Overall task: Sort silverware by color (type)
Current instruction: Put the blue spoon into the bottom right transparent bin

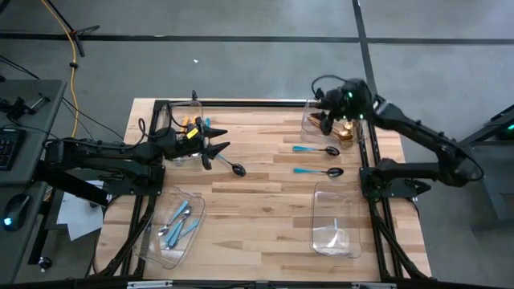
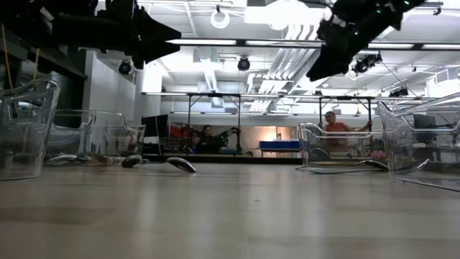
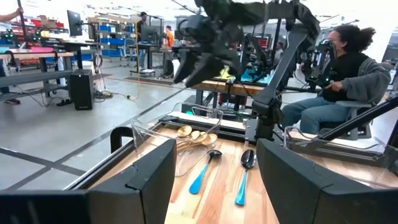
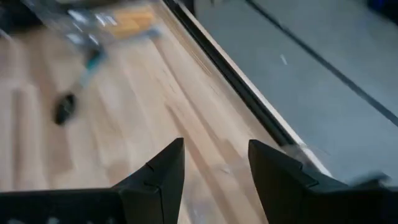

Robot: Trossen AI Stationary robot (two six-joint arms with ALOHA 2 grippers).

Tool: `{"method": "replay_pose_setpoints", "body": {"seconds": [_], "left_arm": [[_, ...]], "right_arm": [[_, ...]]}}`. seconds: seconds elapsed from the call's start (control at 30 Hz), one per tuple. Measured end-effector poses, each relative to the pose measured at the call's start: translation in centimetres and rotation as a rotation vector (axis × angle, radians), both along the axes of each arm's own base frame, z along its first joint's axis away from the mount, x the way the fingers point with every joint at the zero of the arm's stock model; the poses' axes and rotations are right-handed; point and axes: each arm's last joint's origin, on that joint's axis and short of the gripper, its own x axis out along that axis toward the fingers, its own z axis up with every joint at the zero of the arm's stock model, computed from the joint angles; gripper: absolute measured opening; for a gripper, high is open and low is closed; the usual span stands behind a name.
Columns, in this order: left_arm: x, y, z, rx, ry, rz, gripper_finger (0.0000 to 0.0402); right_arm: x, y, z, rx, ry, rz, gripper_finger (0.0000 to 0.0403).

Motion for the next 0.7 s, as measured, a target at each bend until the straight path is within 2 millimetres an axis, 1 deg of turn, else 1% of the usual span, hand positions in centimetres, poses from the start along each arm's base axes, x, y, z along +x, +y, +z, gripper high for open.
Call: {"method": "replay_pose_setpoints", "body": {"seconds": [0.1, 0.2, 0.33, 0.47, 0.6, 0.7], "left_arm": [[0.0, 0.0, 0.0, -0.011, 0.001, -0.001, 0.0211], [0.0, 0.0, 0.0, -0.024, -0.002, -0.002, 0.0211], [0.0, 0.0, 0.0, -0.023, -0.012, -0.002, 0.0211], [0.0, 0.0, 0.2, -0.02, -0.025, -0.004, 0.0211], [0.0, 0.0, 0.2, -0.02, -0.025, -0.007, 0.0211], [0.0, -0.1, 0.2, -0.017, -0.024, -0.052, 0.0211]], "right_arm": [[0.2, 1.5, -1.9, -0.024, -0.13, 0.049, 0.0162], [0.8, 2.9, -4.1, -0.051, -0.276, 0.1, 0.0162], [1.9, 4.6, -6.0, -0.082, -0.474, 0.203, 0.0162], [2.9, 6.3, -6.2, -0.131, -0.621, 0.304, 0.0162], [3.9, 7.8, -5.9, -0.148, -0.689, 0.388, 0.0162], [4.5, 8.6, -5.9, -0.168, -0.72, 0.436, 0.0162]]}}
